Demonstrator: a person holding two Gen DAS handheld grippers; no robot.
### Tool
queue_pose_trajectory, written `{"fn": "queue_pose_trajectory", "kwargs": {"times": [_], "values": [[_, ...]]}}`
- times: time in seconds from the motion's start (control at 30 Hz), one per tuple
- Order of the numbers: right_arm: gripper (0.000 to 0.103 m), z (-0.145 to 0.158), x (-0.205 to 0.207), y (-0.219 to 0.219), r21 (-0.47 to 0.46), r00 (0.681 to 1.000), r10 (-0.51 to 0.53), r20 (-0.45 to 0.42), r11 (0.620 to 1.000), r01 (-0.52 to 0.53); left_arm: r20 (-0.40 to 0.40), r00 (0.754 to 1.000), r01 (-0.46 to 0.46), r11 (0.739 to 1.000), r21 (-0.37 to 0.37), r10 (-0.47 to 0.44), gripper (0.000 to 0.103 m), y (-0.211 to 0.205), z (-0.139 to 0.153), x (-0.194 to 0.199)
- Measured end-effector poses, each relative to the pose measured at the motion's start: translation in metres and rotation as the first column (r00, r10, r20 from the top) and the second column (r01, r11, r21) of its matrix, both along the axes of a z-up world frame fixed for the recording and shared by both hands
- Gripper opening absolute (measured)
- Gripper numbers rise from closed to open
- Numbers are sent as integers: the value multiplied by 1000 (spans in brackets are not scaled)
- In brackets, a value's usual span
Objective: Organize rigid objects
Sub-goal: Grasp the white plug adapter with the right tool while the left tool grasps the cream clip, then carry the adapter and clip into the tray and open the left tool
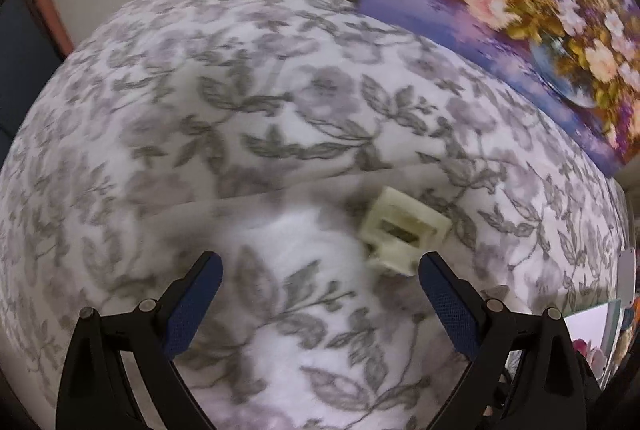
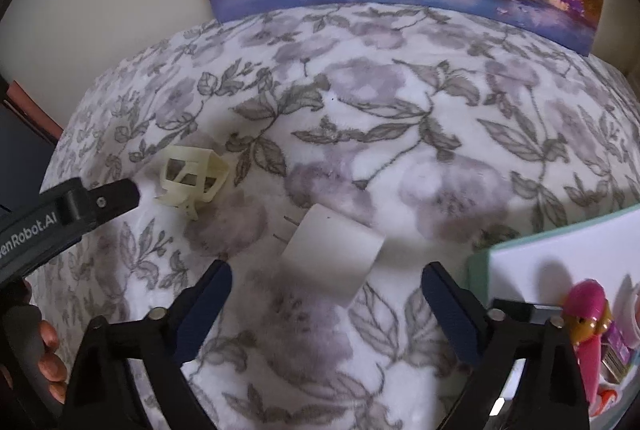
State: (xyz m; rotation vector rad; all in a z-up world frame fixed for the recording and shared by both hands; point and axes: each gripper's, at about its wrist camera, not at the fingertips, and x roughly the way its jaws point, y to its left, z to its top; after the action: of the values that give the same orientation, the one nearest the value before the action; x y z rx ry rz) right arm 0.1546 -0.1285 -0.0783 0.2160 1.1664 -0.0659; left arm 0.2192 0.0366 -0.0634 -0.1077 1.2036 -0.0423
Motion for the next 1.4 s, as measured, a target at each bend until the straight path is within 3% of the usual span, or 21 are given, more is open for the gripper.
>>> {"fn": "queue_pose_trajectory", "kwargs": {"times": [0.1,0.33,0.47,0.53,0.6,0.63,0.67,1.03,1.23,1.4], "values": [[87,-7,5,-1,-17,1000,-4,-3,1000,4,1,999,32,999,-12,-32,99,-12,-6,4],[63,-9,11,-7,-29,1000,-9,12,1000,10,25,996,89,996,15,-89,99,-35,-12,14],[62,-9,13,-10,-26,1000,-7,18,1000,7,38,993,112,992,54,-115,94,-46,-15,18],[62,-8,14,-11,-25,1000,-7,22,1000,8,36,991,123,989,77,-126,78,-52,-19,20],[62,-8,14,-12,-22,1000,-8,24,1000,8,31,991,126,989,80,-128,68,-53,-22,21],[62,-8,15,-12,-21,1000,-8,24,1000,9,29,991,125,989,77,-127,58,-54,-23,21],[62,-9,15,-12,-19,1000,-7,24,1000,7,28,992,123,990,71,-125,55,-53,-24,21],[62,-8,8,-15,4,1000,-19,9,1000,19,25,994,108,992,67,-109,55,-44,-10,4],[62,-2,-10,-19,12,999,-39,-36,999,39,32,994,103,992,71,-106,55,-40,21,-22],[62,25,-35,-18,5,999,-34,-22,999,34,64,992,102,992,71,-107,55,-40,53,-53]]}}
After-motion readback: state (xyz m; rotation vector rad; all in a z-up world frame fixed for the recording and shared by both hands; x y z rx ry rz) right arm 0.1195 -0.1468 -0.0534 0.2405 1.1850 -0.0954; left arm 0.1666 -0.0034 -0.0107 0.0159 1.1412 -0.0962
